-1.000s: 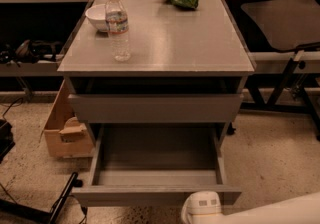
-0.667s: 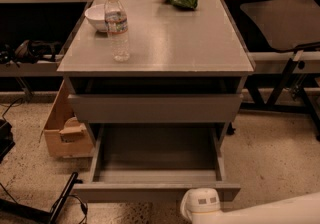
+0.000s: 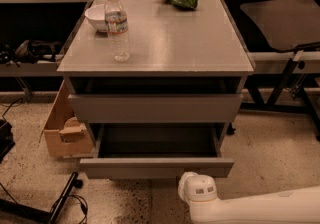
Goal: Close middle drawer
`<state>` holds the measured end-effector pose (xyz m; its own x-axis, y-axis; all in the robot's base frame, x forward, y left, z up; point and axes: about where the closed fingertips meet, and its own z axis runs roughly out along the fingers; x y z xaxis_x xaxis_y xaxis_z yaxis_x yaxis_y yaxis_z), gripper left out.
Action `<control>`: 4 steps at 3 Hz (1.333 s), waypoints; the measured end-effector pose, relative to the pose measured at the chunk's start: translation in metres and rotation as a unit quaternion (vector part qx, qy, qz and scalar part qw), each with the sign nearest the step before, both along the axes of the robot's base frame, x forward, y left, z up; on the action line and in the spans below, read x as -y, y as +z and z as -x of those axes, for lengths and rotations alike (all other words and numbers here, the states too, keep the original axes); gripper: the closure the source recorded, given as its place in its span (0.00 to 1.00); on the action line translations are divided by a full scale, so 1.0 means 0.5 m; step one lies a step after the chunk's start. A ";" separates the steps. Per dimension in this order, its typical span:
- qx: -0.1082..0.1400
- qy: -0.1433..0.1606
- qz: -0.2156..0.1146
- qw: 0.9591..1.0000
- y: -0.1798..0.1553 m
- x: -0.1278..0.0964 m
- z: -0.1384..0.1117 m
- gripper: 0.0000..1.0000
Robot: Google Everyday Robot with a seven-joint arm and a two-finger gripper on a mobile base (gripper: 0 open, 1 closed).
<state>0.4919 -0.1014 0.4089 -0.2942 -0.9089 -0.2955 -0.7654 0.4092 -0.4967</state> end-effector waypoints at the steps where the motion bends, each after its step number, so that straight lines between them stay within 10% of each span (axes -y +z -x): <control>1: 0.000 0.000 0.000 1.000 0.000 0.000 0.000 1.00; 4: 0.033 0.022 0.001 0.999 -0.030 0.012 -0.100 1.00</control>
Offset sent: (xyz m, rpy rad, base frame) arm 0.0229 -0.0044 -0.0099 -0.0006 -0.0617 0.0114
